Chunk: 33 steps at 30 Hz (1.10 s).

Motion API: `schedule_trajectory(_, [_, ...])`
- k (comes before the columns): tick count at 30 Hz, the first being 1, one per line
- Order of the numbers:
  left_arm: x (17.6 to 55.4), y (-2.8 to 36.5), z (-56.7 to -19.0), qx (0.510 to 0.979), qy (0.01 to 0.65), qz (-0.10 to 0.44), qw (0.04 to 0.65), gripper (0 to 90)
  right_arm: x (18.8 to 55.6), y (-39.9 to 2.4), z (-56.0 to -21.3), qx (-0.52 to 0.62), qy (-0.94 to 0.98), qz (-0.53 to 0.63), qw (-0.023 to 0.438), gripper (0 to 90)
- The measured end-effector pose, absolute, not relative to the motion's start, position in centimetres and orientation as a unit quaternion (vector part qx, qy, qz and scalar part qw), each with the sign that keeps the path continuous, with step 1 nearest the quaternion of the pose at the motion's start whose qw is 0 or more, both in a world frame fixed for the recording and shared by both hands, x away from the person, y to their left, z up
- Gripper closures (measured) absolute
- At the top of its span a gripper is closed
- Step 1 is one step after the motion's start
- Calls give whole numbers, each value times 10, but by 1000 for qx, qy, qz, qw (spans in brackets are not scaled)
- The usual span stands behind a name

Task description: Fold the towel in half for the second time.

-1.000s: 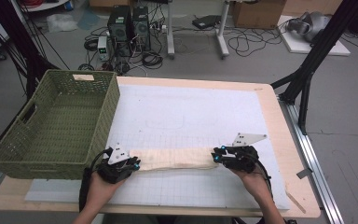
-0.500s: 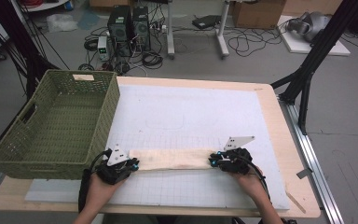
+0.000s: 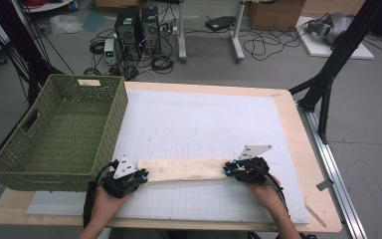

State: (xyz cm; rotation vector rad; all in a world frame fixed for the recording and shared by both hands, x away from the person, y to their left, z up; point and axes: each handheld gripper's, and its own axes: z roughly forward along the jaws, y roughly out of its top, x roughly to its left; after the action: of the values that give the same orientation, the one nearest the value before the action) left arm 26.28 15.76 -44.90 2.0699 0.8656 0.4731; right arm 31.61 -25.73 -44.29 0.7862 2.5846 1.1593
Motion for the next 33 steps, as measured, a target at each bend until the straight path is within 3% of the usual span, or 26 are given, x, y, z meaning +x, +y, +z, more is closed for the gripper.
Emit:
schedule_trajectory(10, [267, 154, -437, 817, 317, 169, 450, 646, 311, -269, -437, 282, 851, 434, 89, 645])
schedule_trajectory(17, [274, 150, -427, 813, 294, 162, 476, 594, 307, -278, -432, 293, 840, 447, 93, 516])
schedule_trajectory(33, [300, 121, -405, 836, 242, 155, 467, 489, 295, -291, -425, 297, 831, 460, 99, 381])
